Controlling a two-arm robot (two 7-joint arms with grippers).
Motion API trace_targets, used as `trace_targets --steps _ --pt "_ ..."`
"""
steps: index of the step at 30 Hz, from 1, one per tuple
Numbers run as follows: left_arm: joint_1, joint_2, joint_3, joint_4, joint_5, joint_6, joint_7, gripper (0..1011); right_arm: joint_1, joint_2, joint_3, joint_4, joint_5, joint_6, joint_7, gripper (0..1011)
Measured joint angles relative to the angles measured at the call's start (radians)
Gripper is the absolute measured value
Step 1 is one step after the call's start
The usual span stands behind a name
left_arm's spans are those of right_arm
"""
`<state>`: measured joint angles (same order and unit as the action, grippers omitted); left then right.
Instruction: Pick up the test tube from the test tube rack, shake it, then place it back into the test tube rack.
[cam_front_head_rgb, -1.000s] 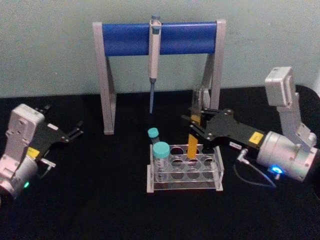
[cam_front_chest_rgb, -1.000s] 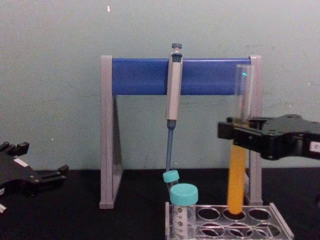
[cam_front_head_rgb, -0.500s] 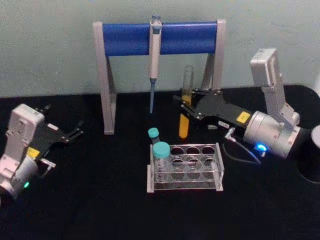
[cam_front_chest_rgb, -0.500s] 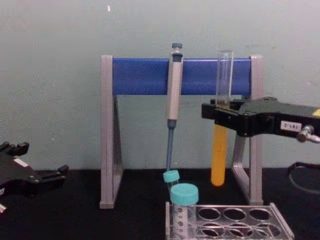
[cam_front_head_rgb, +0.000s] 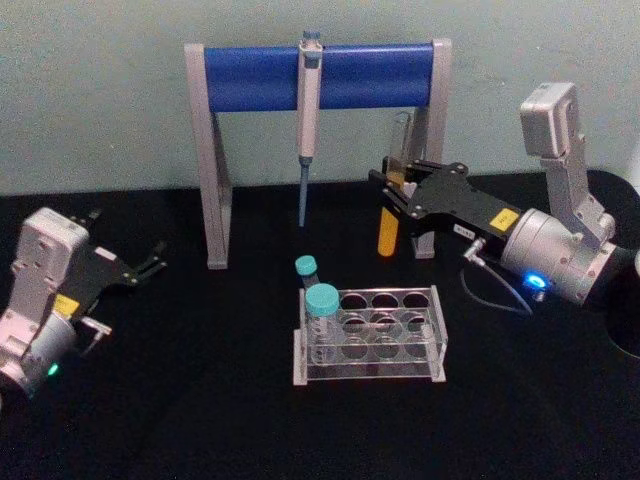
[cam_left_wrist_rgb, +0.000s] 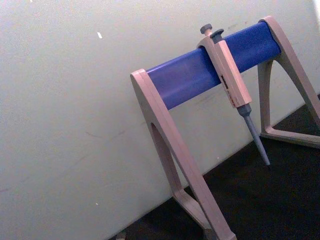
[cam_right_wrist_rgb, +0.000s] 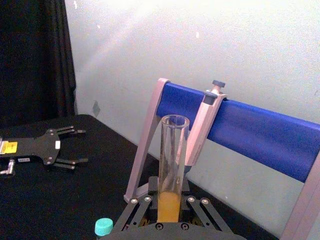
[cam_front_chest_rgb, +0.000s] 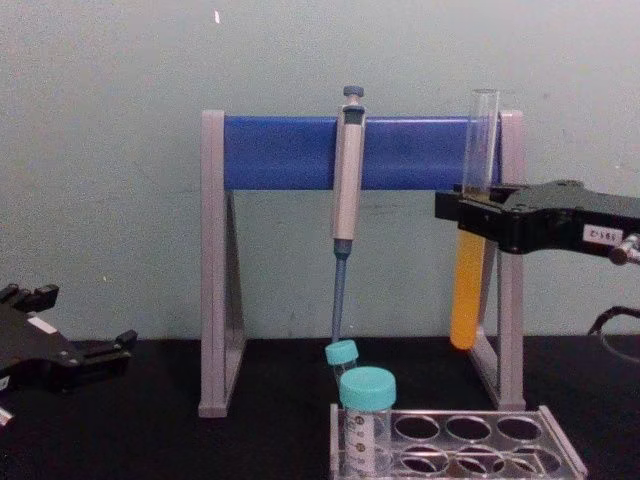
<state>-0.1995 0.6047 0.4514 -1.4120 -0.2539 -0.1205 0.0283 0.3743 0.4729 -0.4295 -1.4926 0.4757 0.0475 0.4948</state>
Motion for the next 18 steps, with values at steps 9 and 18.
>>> trace_targets --steps 9,18 --pt "0.000 0.000 0.000 0.000 0.000 0.000 0.000 1001 -0.012 -0.004 0.009 -0.010 -0.003 0.007 -0.010 232" --pt "0.000 0.000 0.000 0.000 0.000 0.000 0.000 1001 -0.021 -0.006 0.012 -0.018 -0.007 0.011 -0.014 232"
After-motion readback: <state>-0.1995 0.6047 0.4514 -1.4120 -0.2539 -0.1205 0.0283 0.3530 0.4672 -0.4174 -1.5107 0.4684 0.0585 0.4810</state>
